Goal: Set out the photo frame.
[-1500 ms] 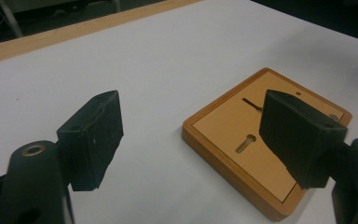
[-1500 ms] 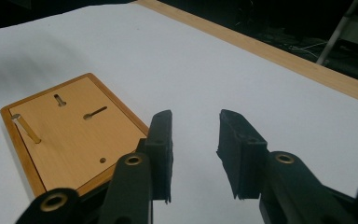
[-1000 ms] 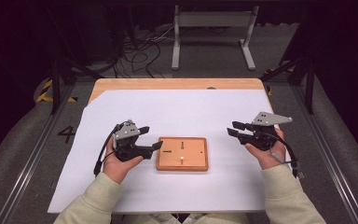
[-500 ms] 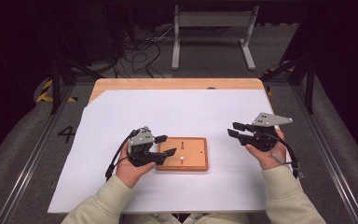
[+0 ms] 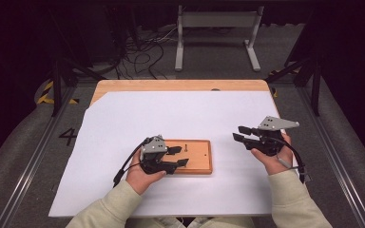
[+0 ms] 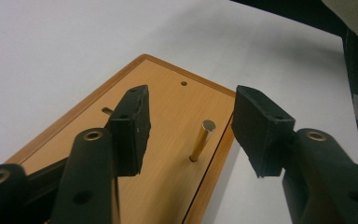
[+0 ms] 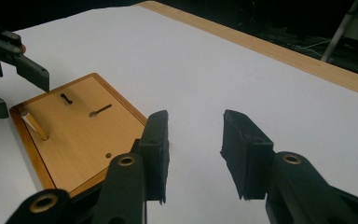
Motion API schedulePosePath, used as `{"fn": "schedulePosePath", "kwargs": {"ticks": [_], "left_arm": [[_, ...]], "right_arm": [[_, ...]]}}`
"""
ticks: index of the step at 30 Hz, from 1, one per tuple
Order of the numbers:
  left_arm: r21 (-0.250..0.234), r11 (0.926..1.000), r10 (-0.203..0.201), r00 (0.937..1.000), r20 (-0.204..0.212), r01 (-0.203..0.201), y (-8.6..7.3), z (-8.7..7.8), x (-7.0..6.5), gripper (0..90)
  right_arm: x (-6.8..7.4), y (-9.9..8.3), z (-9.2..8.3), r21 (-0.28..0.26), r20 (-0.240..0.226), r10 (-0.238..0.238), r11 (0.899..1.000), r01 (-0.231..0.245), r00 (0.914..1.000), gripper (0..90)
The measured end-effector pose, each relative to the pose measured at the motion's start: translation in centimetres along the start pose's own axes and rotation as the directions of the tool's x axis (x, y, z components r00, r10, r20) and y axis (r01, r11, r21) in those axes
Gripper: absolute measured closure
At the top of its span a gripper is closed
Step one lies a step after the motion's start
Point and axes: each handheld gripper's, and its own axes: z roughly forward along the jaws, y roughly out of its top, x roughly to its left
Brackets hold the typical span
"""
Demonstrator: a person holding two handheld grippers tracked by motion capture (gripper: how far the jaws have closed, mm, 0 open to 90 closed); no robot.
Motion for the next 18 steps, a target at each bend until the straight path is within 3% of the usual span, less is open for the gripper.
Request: {"fn": "schedulePosePath", "kwargs": {"ticks": [8,14,18], "left_arm": [[0.051,0.9987,0.0,0.9998,0.022,-0.002,-0.6,1.5,0.1,54.9],[0.098,0.9951,0.009,0.9999,0.013,-0.01,-1.0,2.5,0.1,65.8],[0.103,0.9944,0.019,0.9997,0.013,-0.021,-1.1,2.6,0.0,72.5]], "right_arm": [[0.0,-0.2,-0.1,0.005,-0.002,0.007,1.0,-0.007,1.0,61.2],[0.1,-0.3,0.1,0.006,-0.006,0.001,1.0,-0.001,1.0,61.2],[0.1,-0.3,0.1,0.006,-0.009,0.001,1.0,-0.001,1.0,61.2]]}}
